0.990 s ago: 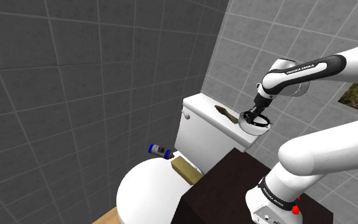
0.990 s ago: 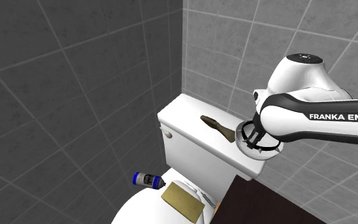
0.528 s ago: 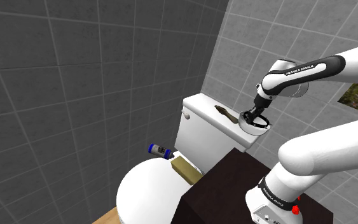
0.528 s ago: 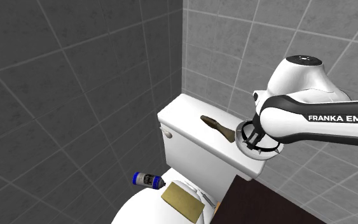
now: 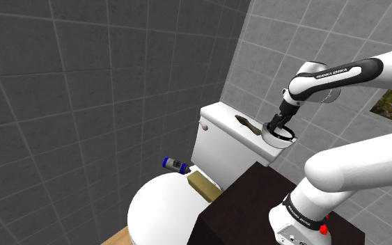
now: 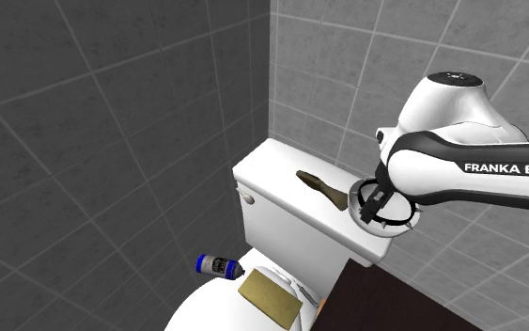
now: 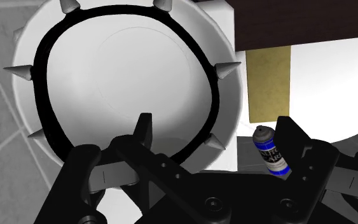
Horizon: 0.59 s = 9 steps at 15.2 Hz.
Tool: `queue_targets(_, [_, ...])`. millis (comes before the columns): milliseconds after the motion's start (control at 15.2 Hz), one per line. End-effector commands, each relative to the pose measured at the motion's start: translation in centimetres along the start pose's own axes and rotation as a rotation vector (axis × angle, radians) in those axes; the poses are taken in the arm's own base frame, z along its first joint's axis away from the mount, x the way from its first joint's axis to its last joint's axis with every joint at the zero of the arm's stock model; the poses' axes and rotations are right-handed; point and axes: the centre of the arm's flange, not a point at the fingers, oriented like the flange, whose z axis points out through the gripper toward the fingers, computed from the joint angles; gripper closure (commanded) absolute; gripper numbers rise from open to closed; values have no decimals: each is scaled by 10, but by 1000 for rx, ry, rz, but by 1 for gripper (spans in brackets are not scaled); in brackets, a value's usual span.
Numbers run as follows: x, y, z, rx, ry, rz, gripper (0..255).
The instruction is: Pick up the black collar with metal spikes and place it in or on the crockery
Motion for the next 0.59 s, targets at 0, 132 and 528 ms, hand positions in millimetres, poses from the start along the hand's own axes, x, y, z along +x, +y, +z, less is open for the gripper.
queue_targets(0, [-1, -1, -24, 1, -1, 0, 0])
queue_targets(132, [-1, -1, -34, 1, -1, 0, 0])
queue_targets(528, [-1, -1, -34, 1, -1, 0, 0])
